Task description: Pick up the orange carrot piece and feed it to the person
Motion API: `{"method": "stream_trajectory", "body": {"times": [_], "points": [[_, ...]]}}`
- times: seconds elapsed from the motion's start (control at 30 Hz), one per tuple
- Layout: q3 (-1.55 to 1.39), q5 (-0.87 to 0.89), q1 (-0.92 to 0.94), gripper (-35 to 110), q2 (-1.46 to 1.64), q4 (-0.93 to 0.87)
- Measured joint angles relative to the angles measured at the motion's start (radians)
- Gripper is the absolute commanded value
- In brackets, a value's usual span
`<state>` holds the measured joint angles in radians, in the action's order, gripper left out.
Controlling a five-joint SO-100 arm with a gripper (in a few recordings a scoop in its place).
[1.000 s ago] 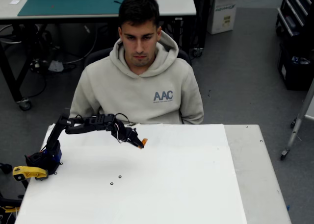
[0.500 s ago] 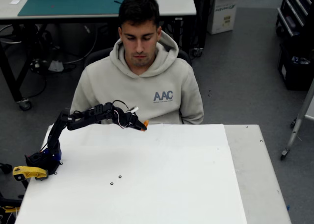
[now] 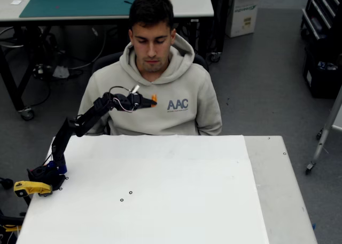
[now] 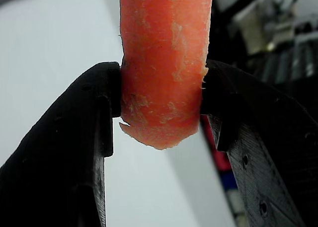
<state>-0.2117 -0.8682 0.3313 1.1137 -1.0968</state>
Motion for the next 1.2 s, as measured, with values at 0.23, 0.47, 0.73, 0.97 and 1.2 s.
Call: {"method": "stream_trajectory", "body": {"times": [0.23, 0.47, 0.73, 0.97, 1.2], "points": [[0.144, -0.002, -0.051, -4, -0.103, 0.0], [0.287, 0.0, -0.04, -4, -0.301, 0.037], [0.365, -0.002, -0.077, -4, -0.368, 0.334], [0.377, -0.002, -0.072, -4, -0.374, 0.575], [0.359, -0.008, -0.089, -4, -0.387, 0.643]]}}
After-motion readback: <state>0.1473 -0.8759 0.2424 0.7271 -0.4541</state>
